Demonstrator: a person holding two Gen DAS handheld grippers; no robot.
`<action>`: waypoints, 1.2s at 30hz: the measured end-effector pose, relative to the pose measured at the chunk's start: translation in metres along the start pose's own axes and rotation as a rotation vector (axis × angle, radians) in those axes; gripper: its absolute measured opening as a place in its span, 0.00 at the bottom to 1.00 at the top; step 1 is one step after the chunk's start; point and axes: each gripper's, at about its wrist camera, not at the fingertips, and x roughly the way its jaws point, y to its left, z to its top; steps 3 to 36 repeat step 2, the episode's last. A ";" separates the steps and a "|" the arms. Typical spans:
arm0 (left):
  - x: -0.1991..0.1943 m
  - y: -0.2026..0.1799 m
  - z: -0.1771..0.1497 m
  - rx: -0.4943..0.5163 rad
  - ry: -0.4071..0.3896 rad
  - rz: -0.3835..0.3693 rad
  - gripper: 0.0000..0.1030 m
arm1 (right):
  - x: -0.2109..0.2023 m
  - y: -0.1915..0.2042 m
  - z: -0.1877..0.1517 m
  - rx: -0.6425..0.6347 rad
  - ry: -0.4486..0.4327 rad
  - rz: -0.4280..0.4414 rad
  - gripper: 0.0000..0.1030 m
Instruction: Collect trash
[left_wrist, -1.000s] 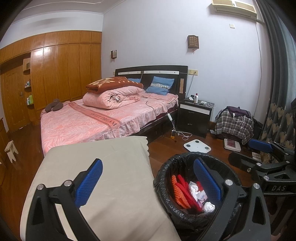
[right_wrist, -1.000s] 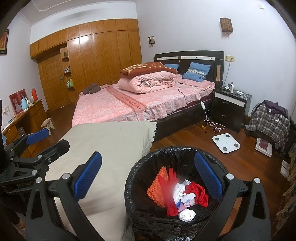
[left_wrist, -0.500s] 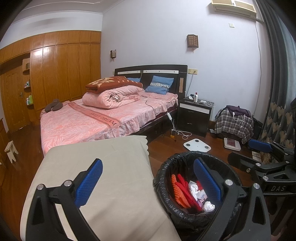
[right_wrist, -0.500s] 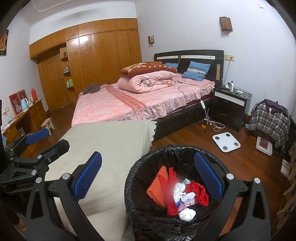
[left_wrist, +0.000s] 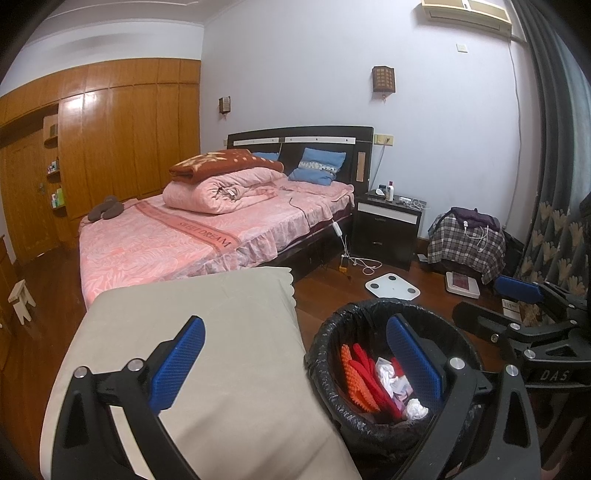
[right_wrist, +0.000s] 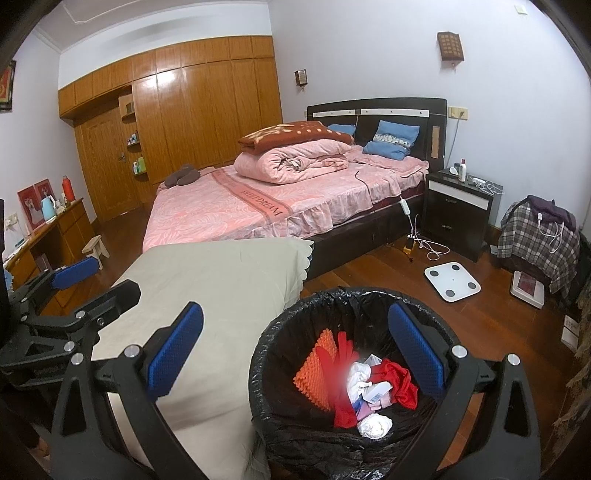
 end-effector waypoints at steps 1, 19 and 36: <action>0.000 0.000 0.000 0.000 0.000 0.000 0.94 | 0.000 0.000 0.000 0.000 0.000 0.000 0.95; 0.000 0.000 0.000 0.000 -0.001 0.000 0.94 | 0.000 -0.001 0.000 0.000 0.000 0.000 0.95; 0.000 0.000 0.000 0.000 -0.001 0.000 0.94 | 0.000 -0.001 0.000 0.000 0.000 0.000 0.95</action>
